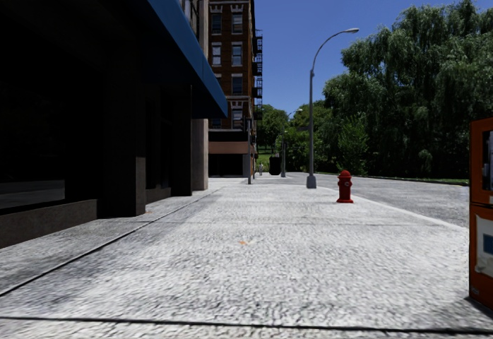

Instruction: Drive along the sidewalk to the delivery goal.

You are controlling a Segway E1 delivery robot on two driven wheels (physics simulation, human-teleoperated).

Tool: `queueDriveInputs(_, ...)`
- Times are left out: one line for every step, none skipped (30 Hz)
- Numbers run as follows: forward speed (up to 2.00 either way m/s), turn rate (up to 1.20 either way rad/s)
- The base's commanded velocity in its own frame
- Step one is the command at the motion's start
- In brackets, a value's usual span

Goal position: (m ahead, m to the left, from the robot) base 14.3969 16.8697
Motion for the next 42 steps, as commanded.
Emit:
queueDriveInputs(2.0,0.0)
queueDriveInputs(2.0,0.0)
queueDriveInputs(2.0,0.0)
queueDriveInputs(2.0,0.0)
queueDriveInputs(2.0,0.0)
queueDriveInputs(2.0,0.0)
queueDriveInputs(2.0,0.0)
queueDriveInputs(2.0,0.0)
queueDriveInputs(2.0,0.0)
queueDriveInputs(2.0,0.0)
queueDriveInputs(2.0,0.0)
queueDriveInputs(2.0,0.0)
queueDriveInputs(2.0,0.0)
queueDriveInputs(2.0,0.0)
queueDriveInputs(2.0,0.0)
queueDriveInputs(2.0,0.0)
queueDriveInputs(2.0,0.0)
queueDriveInputs(2.0,0.0)
queueDriveInputs(2.0,0.0)
queueDriveInputs(2.0,0.0)
queueDriveInputs(2.0,0.0)
queueDriveInputs(2.0,0.0)
queueDriveInputs(2.0,0.0)
queueDriveInputs(2.0,0.0)
queueDriveInputs(2.0,0.0)
queueDriveInputs(2.0,0.0)
queueDriveInputs(2.0,0.0)
queueDriveInputs(2.0,0.0)
queueDriveInputs(2.0,0.0)
queueDriveInputs(2.0,0.0)
queueDriveInputs(2.0,0.0)
queueDriveInputs(2.0,0.0)
queueDriveInputs(2.0,0.0)
queueDriveInputs(2.0,0.0)
queueDriveInputs(2.0,0.0)
queueDriveInputs(2.0,0.0)
queueDriveInputs(2.0,0.0)
queueDriveInputs(2.0,0.0)
queueDriveInputs(2.0,0.0)
queueDriveInputs(2.0,0.0)
queueDriveInputs(2.0,0.0)
queueDriveInputs(2.0,0.0)
